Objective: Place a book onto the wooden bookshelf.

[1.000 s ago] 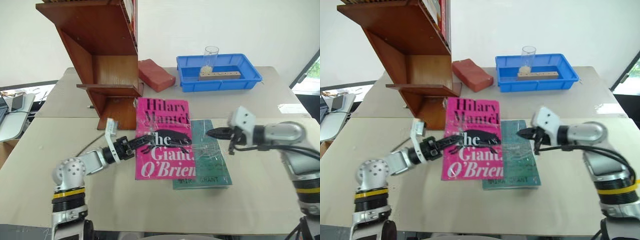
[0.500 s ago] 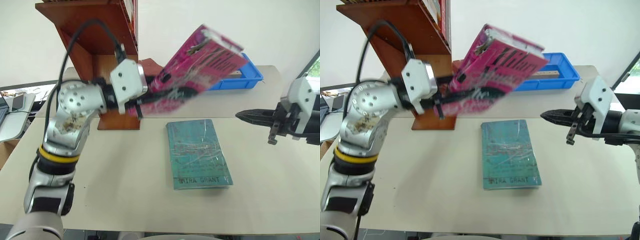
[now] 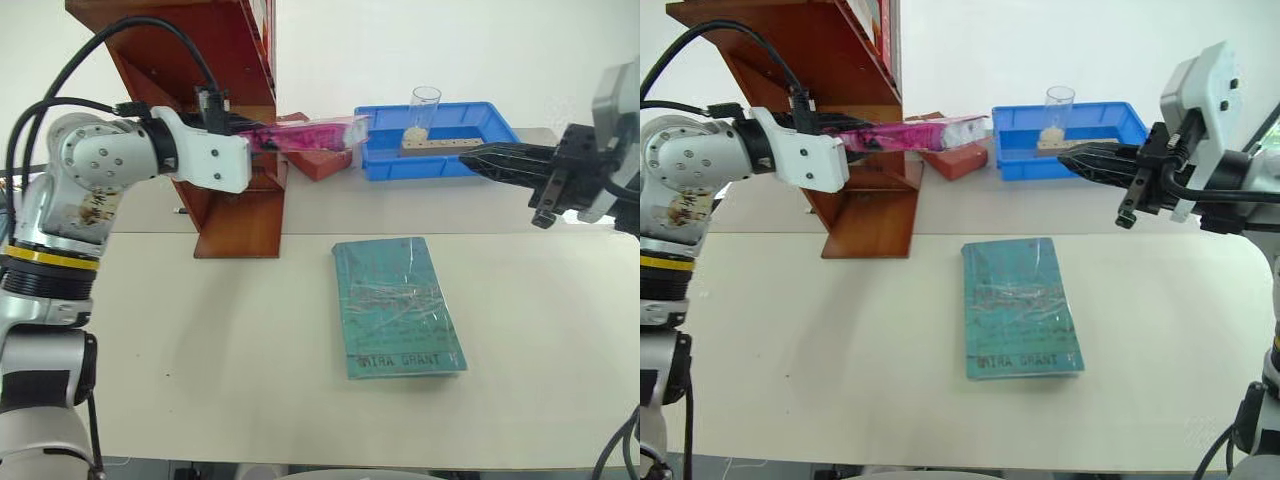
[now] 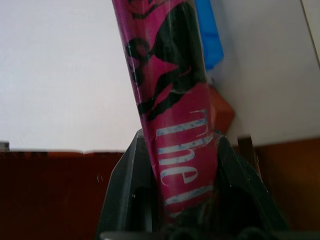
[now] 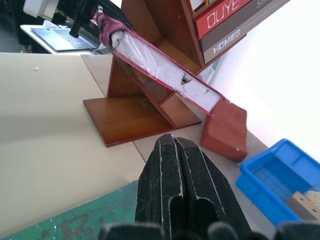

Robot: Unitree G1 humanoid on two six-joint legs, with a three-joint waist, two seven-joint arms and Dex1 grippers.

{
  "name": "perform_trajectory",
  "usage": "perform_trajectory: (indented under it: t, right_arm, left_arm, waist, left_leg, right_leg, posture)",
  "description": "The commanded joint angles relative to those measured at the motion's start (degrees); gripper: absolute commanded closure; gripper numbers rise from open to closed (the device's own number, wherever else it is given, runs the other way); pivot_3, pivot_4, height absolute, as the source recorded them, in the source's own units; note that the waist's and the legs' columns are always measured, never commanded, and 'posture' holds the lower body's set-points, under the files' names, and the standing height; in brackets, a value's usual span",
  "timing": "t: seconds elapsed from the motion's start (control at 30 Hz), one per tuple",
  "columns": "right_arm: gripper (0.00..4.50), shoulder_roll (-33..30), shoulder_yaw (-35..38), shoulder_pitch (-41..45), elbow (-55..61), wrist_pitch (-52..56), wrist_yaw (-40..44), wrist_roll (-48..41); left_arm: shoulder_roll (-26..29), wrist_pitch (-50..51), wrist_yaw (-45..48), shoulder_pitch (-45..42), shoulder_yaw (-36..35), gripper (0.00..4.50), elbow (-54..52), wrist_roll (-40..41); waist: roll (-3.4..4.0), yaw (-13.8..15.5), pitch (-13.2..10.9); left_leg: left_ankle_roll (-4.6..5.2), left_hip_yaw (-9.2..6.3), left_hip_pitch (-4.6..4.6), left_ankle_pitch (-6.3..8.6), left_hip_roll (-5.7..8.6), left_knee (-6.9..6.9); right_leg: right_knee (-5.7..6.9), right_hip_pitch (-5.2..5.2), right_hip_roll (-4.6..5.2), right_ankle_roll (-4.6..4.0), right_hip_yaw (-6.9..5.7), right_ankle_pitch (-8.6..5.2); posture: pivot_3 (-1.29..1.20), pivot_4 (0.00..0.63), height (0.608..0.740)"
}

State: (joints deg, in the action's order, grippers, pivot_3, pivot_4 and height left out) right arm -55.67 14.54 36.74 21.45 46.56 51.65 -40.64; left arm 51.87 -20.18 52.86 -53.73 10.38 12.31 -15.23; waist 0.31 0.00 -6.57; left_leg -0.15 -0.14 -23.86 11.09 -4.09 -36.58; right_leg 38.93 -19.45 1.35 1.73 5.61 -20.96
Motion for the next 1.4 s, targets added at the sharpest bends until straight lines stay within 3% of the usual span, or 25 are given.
perform_trajectory:
  t: [0.03, 0.23, 0.43, 0.7, 0.87, 1.17, 1.27, 1.4]
  right_arm:
    - [4.50, 0.25, -0.48, 2.10, -0.47, -1.05, -0.60, 0.08]
    - [4.50, 1.12, -2.15, 3.89, -2.00, -2.17, -0.29, 0.52]
    - [4.50, 1.59, -2.48, 4.15, -2.00, -2.34, -0.30, 0.92]
    - [4.50, 1.33, -1.70, 2.96, -2.01, -2.85, 0.26, 1.31]
    - [4.50, 1.08, -1.81, 2.80, -2.60, -3.44, 0.80, 1.79]
    - [4.50, -0.93, -2.74, 2.83, -5.49, -5.58, 5.01, 3.99]
    - [4.50, -4.70, -3.88, 0.19, -5.84, -8.50, 10.18, 6.40]
    - [4.50, -9.25, -5.12, -4.14, -6.23, -13.36, 16.07, 9.54]
  left_arm:
    - [2.32, 1.29, 0.78, -2.86, -0.11, 3.76, 0.37, -3.35]
    - [3.78, 5.48, 3.73, -1.73, 1.80, 3.76, 0.34, -7.61]
    - [3.00, 9.58, 7.02, 0.01, 0.83, 3.76, -1.44, -4.40]
    - [5.44, 12.81, 9.91, 1.36, -0.77, 0.09, -3.76, -3.33]
    - [8.83, 13.82, 11.33, 1.41, -2.69, 0.03, -4.77, -1.91]
    - [15.51, 38.18, 20.21, 5.37, -19.19, 0.03, -11.06, 18.07]
    - [16.51, 52.72, 26.51, 15.05, -27.42, 0.03, -20.00, 30.63]
    - [15.91, 58.43, 27.04, 31.88, -35.57, 0.03, -29.12, 34.32]
  waist:
    - [0.00, 0.22, 0.00]
    - [0.04, 0.54, 0.01]
    - [0.09, 0.05, 0.05]
    - [0.10, -0.17, 0.06]
    - [0.09, -0.19, 0.05]
    - [0.06, -0.52, 0.02]
    - [0.02, -0.60, -0.03]
    - [0.00, -0.76, -0.03]
  left_leg:
    - [0.00, 0.00, -0.03, 0.00, 0.00, 0.00]
    - [0.01, 0.03, -0.20, -0.01, 0.00, 0.00]
    - [0.26, 0.03, -0.32, -0.15, -0.01, 0.16]
    - [0.42, 0.03, -0.26, -0.25, 0.00, 0.34]
    - [0.44, 0.04, -0.26, -0.26, -0.01, 0.35]
    - [0.46, 0.04, -0.17, -0.28, -0.02, 0.42]
    - [0.46, 0.09, 0.13, -0.28, -0.04, 0.54]
    - [0.46, 0.24, 0.27, -0.27, -0.20, 0.59]
  right_leg:
    - [0.01, -0.04, 0.00, 0.00, 0.00, 0.00]
    - [0.18, -0.58, 0.01, -0.01, 0.01, 0.01]
    - [0.39, -0.66, -0.01, -0.07, 0.00, 0.06]
    - [0.39, -0.68, -0.01, -0.06, -0.02, 0.06]
    - [0.38, -0.70, -0.01, -0.06, -0.03, 0.06]
    - [0.39, -0.71, -0.01, -0.02, -0.07, 0.03]
    - [0.36, -0.71, 0.02, -0.06, -0.10, -0.02]
    - [0.34, -0.69, 0.02, -0.10, -0.16, -0.04]
  posture:
    - [0.00, 0.150, 0.649]
    - [0.00, 0.150, 0.649]
    - [0.00, 0.150, 0.649]
    - [0.00, 0.150, 0.649]
    - [0.00, 0.150, 0.649]
    - [0.00, 0.150, 0.649]
    - [0.00, 0.150, 0.649]
    - [0.00, 0.150, 0.649]
